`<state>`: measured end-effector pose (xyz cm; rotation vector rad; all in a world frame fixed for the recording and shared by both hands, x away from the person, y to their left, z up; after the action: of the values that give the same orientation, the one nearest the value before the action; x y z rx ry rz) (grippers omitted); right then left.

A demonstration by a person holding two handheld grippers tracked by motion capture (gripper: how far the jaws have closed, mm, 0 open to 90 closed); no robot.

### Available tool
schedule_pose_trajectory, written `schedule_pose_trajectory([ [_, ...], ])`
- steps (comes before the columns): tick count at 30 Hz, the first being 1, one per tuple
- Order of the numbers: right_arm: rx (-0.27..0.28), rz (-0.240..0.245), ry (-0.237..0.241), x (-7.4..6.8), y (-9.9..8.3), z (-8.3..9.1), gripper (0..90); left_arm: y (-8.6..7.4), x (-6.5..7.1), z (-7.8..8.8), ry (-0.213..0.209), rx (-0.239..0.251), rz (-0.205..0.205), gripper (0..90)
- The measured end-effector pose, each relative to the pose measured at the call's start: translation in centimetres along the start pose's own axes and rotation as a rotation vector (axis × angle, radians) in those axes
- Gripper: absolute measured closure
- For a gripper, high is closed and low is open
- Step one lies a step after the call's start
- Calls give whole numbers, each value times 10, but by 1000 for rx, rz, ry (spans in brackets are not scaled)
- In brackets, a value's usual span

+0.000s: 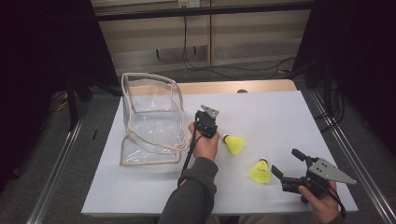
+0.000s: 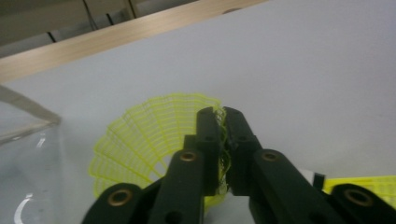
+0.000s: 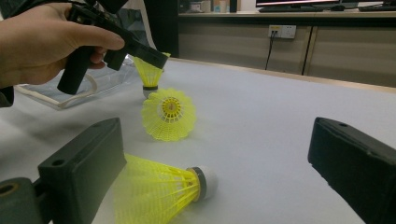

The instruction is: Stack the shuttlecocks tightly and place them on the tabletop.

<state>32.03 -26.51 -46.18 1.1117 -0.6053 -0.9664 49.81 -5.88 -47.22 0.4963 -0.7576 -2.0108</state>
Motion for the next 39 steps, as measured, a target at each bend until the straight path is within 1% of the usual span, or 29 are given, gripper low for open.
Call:
schedule_pose_trajectory([
  [1, -1, 0, 0, 0, 0, 0, 31, 2, 3, -1, -23, 14, 13, 784],
  [2, 2, -9, 0, 0, 0, 0, 31, 4, 7, -2, -47, 18, 19, 754],
  [3, 1, -4, 0, 1, 0, 0, 31, 6, 11, -3, -76, 25, 34, 734],
  [4, 1, -5, 2, 1, 0, 0, 31, 8, 14, -4, -100, 36, 40, 712],
  [5, 1, -5, 2, 1, 0, 0, 31, 10, 16, -5, -109, 33, 46, 700],
  [6, 0, -5, 0, 1, 0, 0, 31, 10, 19, -6, -132, 25, 49, 695],
  [7, 1, -7, 0, 1, 0, 0, 31, 12, 21, -8, -143, 19, 60, 692],
  [11, 2, -7, 2, 1, 0, 0, 31, 15, 26, -12, -168, 17, 74, 688],
  [12, 1, -8, 0, 1, 0, 0, 31, 16, 28, -12, -175, 19, 84, 688],
  [16, 2, -8, 1, 2, 0, 1, 31, 19, 30, -14, -186, 19, 94, 664],
  [17, 1, -7, 1, 2, 0, 1, 32, 19, 29, -16, -181, 16, 88, 666],
  [19, 1, -8, 2, 1, 0, 0, 32, 21, 29, -18, -181, 19, 89, 674],
  [21, 1, -6, 3, 1, 0, 0, 32, 22, 30, -20, -186, 5, 81, 718],
  [22, 3, -5, 4, 0, 1, 0, 32, 22, 32, -21, -193, 1, 84, 727],
  [29, 1, -8, 4, 1, 0, 0, 32, 23, 37, -26, -200, -21, 80, 813],
  [32, 1, -8, 4, 1, 0, 1, 32, 23, 39, -29, -203, -20, 80, 829],
  [34, 2, -7, 5, 1, 0, 1, 32, 23, 39, -29, -203, -29, 74, 834],
  [35, 1, -6, 5, 1, 0, 1, 32, 24, 40, -30, -203, -26, 84, 837],
  [38, 2, -5, 9, 0, 0, 1, 32, 24, 41, -32, -207, -32, 78, 843],
  [39, 1, -4, 9, 0, 0, 1, 32, 24, 41, -32, -207, -32, 82, 848],
])
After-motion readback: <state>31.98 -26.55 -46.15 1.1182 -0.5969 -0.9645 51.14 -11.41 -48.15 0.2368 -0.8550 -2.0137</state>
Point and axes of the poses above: each handheld gripper's, and its own axes: z roughly backward along the jaws, y roughly out of its top, x roughly to its right, the point moved 9 cm from there along -z, roughly forward along the jaws, and after that the axes turned 10 degrees about -x, right-handed, at the moved point
